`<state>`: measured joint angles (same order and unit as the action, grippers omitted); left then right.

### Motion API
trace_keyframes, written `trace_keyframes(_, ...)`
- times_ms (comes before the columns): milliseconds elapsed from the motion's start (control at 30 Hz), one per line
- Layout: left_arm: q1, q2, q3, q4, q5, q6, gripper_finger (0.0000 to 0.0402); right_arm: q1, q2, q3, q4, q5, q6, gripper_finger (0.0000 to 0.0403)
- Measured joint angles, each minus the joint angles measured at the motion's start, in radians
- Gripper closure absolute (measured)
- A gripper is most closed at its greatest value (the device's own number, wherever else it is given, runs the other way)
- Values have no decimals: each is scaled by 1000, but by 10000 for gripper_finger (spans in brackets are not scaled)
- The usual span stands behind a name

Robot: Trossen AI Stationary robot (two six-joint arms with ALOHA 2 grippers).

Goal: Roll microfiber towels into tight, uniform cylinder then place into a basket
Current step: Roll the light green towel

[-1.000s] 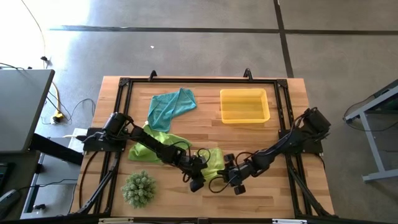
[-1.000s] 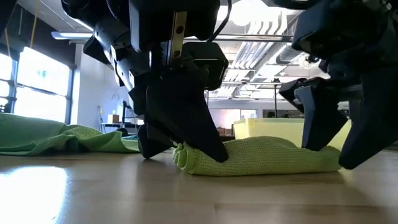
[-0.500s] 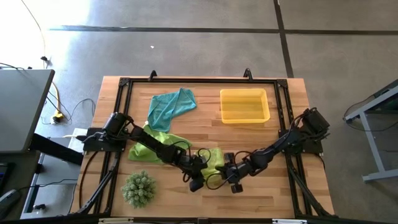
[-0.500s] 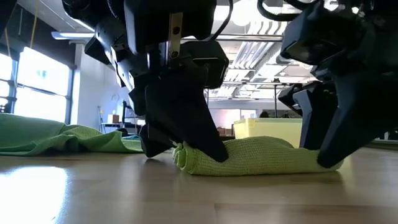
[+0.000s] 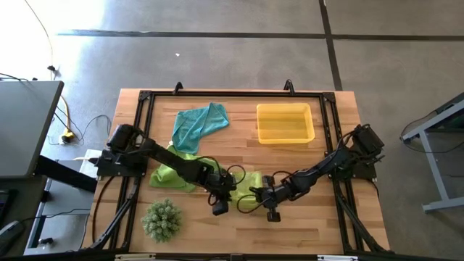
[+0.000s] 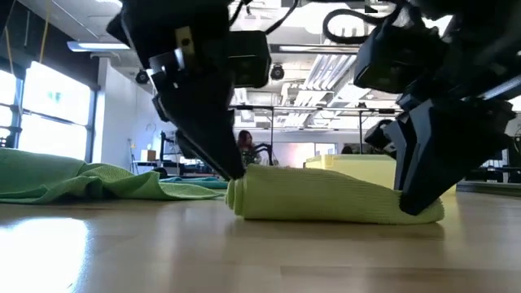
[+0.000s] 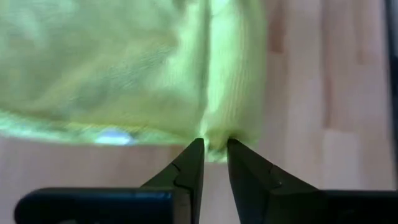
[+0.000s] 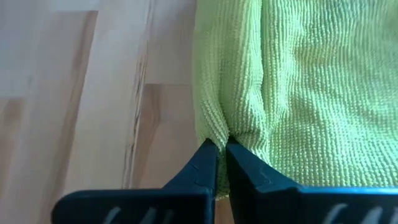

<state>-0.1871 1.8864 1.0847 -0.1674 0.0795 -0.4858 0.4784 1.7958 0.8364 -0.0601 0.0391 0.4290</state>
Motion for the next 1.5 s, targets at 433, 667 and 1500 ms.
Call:
trace_keyframes(433,-121,-69,2,-66,-195,187,339,-136,5,-2,84,-326,175,402)
trace_keyframes(667,-189,-27,3,31,-198,277,334,-189,6,-3,91,-406,204,402)
trace_keyframes(1500,-180,98,3,169,-444,376,229,-206,4,-2,112,-441,278,403)
